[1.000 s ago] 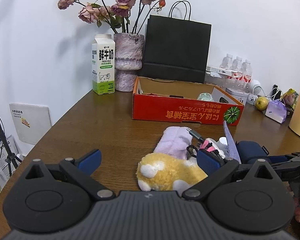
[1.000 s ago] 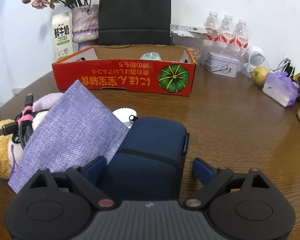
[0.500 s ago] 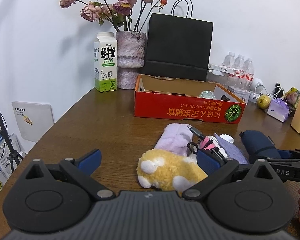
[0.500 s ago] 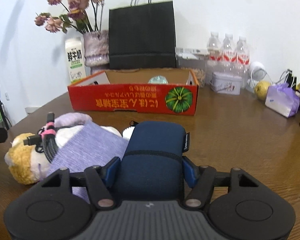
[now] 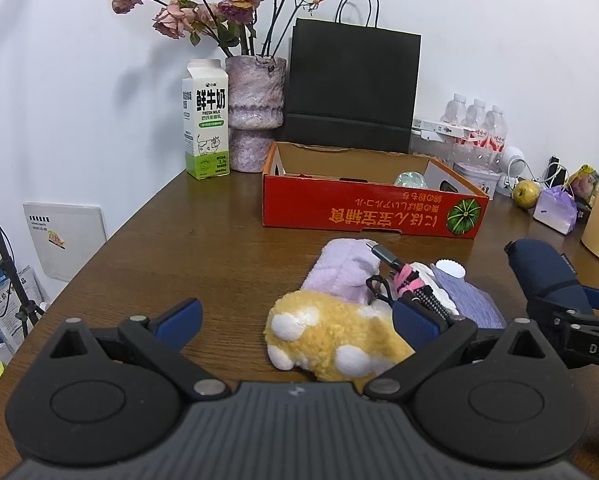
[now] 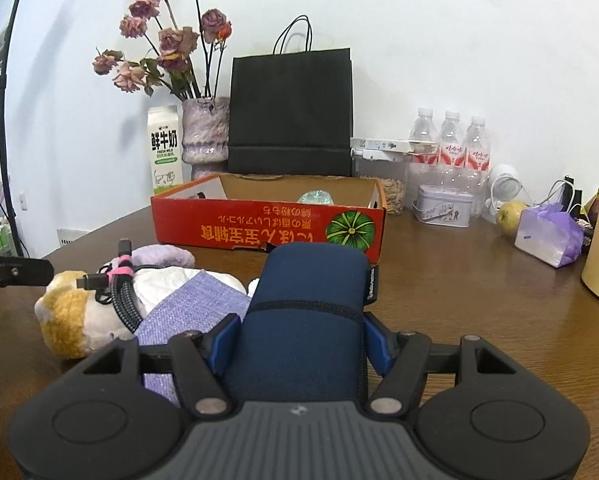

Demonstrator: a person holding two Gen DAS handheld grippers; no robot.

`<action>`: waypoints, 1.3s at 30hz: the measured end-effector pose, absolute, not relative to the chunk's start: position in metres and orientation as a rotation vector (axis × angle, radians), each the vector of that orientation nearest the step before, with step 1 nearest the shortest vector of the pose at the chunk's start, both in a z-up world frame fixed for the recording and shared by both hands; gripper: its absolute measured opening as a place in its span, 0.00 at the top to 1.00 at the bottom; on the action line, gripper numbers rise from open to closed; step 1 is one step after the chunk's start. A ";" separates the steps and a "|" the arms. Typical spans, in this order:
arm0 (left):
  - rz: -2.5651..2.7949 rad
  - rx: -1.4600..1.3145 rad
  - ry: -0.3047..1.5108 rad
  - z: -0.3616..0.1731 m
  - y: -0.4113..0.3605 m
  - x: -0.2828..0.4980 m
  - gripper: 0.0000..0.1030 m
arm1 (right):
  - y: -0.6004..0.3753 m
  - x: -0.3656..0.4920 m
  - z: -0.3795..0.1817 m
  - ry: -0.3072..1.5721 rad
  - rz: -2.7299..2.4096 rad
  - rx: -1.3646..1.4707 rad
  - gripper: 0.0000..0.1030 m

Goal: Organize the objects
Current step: 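Grasp the navy zip case with the right tool while the left tool grasps the plush toy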

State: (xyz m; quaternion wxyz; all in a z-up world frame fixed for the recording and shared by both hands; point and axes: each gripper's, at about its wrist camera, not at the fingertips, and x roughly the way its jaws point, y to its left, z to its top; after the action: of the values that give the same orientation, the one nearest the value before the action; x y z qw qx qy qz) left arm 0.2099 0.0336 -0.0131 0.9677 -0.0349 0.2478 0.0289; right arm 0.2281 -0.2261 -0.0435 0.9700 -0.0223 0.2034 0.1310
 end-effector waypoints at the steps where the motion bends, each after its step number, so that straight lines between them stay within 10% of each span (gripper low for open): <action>1: 0.055 -0.068 0.504 -0.013 0.033 0.210 0.00 | -0.228 0.226 -0.043 0.408 0.265 -0.047 0.38; 25: 0.067 -0.215 0.637 -0.034 0.040 0.254 0.00 | -0.244 0.212 -0.042 0.382 0.266 -0.022 0.38; 31: -0.021 -0.380 0.683 -0.039 0.050 0.249 0.25 | -0.245 0.214 -0.042 0.386 0.268 -0.019 0.38; 39: -0.001 -0.337 0.664 -0.031 0.067 0.219 0.30 | -0.244 0.212 -0.042 0.376 0.270 -0.024 0.38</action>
State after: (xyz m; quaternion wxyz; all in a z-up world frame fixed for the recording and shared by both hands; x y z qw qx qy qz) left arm 0.2185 0.0670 -0.0306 0.9316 -0.1645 0.3242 -0.0005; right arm 0.2121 -0.2442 -0.0418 0.9733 -0.0119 0.1863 0.1336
